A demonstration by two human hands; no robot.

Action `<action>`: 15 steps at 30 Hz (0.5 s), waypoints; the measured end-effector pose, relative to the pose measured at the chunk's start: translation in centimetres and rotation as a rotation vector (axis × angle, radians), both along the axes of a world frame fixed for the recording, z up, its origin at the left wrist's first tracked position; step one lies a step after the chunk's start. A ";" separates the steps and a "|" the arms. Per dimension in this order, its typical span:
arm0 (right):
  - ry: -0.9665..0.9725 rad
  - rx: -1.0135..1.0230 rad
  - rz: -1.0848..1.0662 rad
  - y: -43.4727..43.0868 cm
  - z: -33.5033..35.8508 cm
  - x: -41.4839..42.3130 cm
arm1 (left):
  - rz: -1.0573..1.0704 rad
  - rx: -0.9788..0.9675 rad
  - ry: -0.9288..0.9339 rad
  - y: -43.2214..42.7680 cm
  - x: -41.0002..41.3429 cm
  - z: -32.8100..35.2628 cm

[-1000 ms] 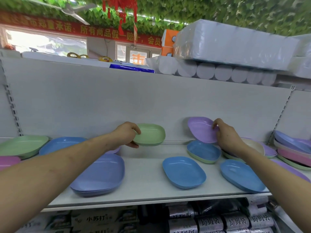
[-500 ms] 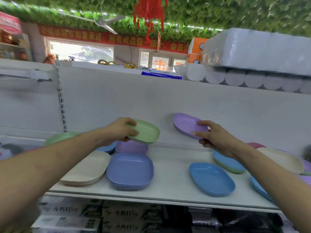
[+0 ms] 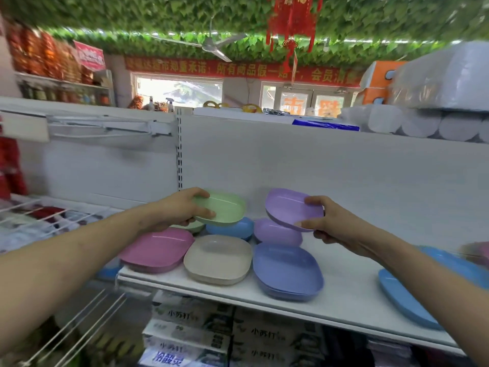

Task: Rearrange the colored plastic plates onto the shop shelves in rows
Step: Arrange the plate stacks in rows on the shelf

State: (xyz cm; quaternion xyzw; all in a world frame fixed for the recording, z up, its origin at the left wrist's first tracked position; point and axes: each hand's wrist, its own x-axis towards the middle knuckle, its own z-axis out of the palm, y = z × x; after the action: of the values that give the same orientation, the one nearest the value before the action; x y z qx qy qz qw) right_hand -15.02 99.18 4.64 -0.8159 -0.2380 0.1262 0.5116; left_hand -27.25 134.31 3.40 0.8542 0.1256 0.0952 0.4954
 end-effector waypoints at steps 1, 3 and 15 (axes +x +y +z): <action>-0.005 -0.004 0.005 0.9 0.0 -0.5 | 0.004 0.010 -0.004 0.8 -0.5 -0.1; -0.014 -0.021 0.011 2.2 0.0 -1.2 | 0.003 0.017 -0.008 2.0 -1.3 -0.2; -0.050 -0.028 -0.003 7.9 0.2 -4.2 | 0.045 0.007 -0.038 10.0 -3.6 -0.3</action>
State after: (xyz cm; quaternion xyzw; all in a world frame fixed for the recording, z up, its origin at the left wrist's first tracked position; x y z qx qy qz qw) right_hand -19.23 107.08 4.86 -0.8263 -0.2477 0.1084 0.4941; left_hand -30.89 144.32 3.09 0.8509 0.1350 0.1231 0.4925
